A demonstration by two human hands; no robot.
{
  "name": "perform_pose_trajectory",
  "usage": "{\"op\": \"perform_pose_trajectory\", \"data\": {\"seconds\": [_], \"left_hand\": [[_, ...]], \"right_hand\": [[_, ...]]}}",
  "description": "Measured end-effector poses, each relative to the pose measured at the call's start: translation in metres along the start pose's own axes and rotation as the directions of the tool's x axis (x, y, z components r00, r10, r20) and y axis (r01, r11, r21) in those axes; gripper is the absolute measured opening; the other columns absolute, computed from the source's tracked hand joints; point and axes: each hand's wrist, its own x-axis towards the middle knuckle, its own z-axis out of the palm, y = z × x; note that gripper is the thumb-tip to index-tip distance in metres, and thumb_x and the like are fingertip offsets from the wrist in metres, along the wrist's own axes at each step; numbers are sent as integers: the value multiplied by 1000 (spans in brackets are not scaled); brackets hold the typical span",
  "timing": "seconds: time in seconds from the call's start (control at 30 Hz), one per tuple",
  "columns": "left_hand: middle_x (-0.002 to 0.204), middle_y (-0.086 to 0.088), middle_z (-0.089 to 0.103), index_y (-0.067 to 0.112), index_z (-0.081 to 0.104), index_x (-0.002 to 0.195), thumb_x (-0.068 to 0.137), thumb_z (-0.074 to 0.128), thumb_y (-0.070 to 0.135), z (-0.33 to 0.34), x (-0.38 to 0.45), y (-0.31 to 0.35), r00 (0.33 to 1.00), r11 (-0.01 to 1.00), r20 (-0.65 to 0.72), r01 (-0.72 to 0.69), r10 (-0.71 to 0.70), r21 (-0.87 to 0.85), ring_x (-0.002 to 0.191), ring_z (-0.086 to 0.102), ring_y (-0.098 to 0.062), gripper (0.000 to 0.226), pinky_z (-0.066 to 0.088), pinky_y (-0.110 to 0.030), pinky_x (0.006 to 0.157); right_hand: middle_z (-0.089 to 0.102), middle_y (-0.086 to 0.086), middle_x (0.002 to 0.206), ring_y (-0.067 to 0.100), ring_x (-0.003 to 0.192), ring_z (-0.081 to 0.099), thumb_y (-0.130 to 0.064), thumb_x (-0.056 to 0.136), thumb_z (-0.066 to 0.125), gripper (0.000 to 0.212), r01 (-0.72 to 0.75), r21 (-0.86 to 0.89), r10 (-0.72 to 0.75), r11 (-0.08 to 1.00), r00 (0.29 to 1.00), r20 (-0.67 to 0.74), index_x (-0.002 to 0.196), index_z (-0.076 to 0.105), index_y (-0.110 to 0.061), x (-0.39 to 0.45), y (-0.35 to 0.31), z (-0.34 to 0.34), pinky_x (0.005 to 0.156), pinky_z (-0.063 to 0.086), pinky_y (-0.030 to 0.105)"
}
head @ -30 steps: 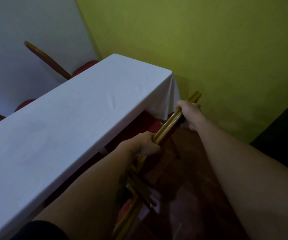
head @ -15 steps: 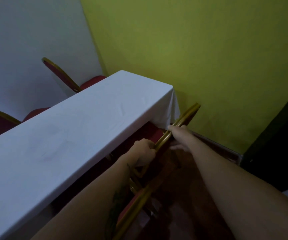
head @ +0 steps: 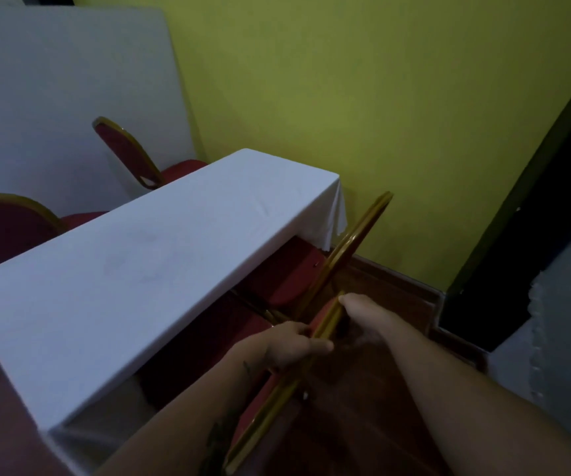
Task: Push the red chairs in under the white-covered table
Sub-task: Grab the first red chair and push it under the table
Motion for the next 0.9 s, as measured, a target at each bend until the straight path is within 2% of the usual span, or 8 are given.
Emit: {"op": "perform_pose_trajectory", "data": {"seconds": [0.1, 0.13, 0.2, 0.3, 0.67, 0.77, 0.83, 0.9], "left_hand": [[150, -5, 50, 29, 32, 155, 63, 76, 60, 14, -23, -23, 1000, 986, 21, 2, -5, 169, 125, 57, -24, 107, 50, -42, 103], [150, -8, 49, 31, 27, 157, 71, 75, 51, 19, -28, -31, 1000, 976, 8, 3, -5, 219, 117, 60, -22, 100, 53, -35, 94], [147, -12, 49, 31, 20, 159, 83, 70, 39, 25, -34, -42, 1000, 968, -19, 7, -2, 249, 108, 61, -21, 91, 53, -28, 80], [141, -10, 53, 32, 26, 157, 82, 72, 41, 24, -39, -46, 999, 969, -43, 6, 5, 247, 114, 61, -28, 89, 56, -39, 91], [131, -9, 61, 36, 33, 155, 81, 72, 28, -17, -45, -56, 990, 974, -142, 41, -9, 225, 110, 64, -30, 84, 56, -42, 94], [125, -9, 62, 35, 34, 155, 82, 69, 27, -28, -45, -60, 987, 975, -161, 57, -22, 213, 104, 65, -28, 81, 57, -41, 92], [118, -7, 62, 30, 38, 152, 86, 64, 25, -30, -47, -62, 986, 975, -167, 47, -10, 217, 100, 64, -26, 71, 56, -40, 90], [121, -7, 62, 24, 44, 149, 89, 64, 29, -32, -53, -66, 984, 976, -179, 47, -9, 211, 106, 64, -25, 63, 55, -40, 95]], "right_hand": [[61, 16, 103, 32, 91, 63, -33, 107, 45, 22, 1, 54, -2, 999, 1000, 15, 101, 52, -14, -21, 5, 26, 74, 55, 50], [63, 16, 104, 31, 90, 65, -31, 104, 52, 20, 9, 56, -9, 998, 1000, 4, 107, 52, -11, -20, 8, 34, 72, 58, 49], [65, 18, 107, 31, 87, 70, -20, 97, 61, 39, 33, 69, -31, 997, 999, -41, 130, 46, -5, -17, 13, 45, 61, 61, 44], [65, 20, 107, 32, 85, 72, -7, 88, 59, 57, 49, 103, -42, 994, 997, -70, 141, 38, -2, -14, 10, 53, 50, 59, 37], [64, 23, 112, 29, 78, 71, -4, 88, 57, 50, 103, 121, -98, 987, 994, -43, 136, 43, 0, 1, -23, 87, 42, 55, 31], [64, 17, 99, 27, 77, 71, -8, 87, 59, 54, 120, 117, -115, 986, 992, -43, 138, 43, 1, 9, -29, 96, 43, 56, 33], [65, 14, 99, 28, 83, 70, -19, 84, 64, 61, 116, 34, -114, 993, 992, -57, 138, 45, 3, 7, -33, 99, 50, 60, 39], [63, 13, 114, 34, 102, 65, -39, 78, 65, 78, 98, -284, -141, 954, 981, -136, 142, 43, 1, -4, -42, 96, 72, 55, 41]]}}
